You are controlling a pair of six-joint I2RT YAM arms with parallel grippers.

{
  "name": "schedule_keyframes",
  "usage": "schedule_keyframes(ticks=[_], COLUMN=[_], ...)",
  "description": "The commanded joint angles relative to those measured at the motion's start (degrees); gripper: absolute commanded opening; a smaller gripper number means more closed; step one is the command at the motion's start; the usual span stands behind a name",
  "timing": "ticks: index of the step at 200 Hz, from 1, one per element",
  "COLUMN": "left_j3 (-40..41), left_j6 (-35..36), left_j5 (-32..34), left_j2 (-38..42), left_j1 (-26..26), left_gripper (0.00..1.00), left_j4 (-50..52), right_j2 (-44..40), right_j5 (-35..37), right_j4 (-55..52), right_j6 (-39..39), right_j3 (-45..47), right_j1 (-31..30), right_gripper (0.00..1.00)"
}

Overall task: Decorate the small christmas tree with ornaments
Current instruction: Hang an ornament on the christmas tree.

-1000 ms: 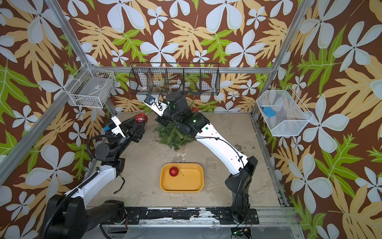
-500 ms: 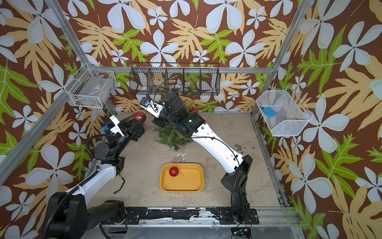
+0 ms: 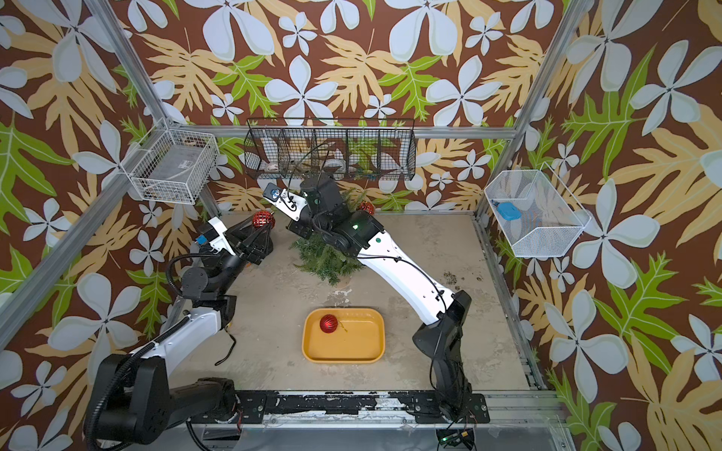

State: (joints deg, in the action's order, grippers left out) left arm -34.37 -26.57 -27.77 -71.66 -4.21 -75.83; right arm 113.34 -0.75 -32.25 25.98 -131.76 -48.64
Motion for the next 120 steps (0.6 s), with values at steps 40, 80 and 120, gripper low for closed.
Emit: schedule_keyframes(ticks=[40, 80, 120], left_j3=[-1.3, -2.6, -2.7], left_j6=[-4.6, -4.6, -4.6], left_j5=[-4.2, -5.8, -6.2], left_j2=[-2.7, -3.8, -4.6], left_j1=[1.6, 1.5, 1.6], left_gripper=[0.17, 0.16, 0.15], left_j4=[-7.6, -6.7, -6.2], right_j2=[1.6, 2.2, 2.5], right_j5=[0.6, 0.8, 1.6], right_j4=[-0.5, -0.9, -1.3], right_j6=[0.4, 0.3, 0.5], right_j3=[-2.6, -3.5, -3.7], right_j1=[-0.1, -0.6, -0.6], right_gripper=[0.0, 0.0, 0.0])
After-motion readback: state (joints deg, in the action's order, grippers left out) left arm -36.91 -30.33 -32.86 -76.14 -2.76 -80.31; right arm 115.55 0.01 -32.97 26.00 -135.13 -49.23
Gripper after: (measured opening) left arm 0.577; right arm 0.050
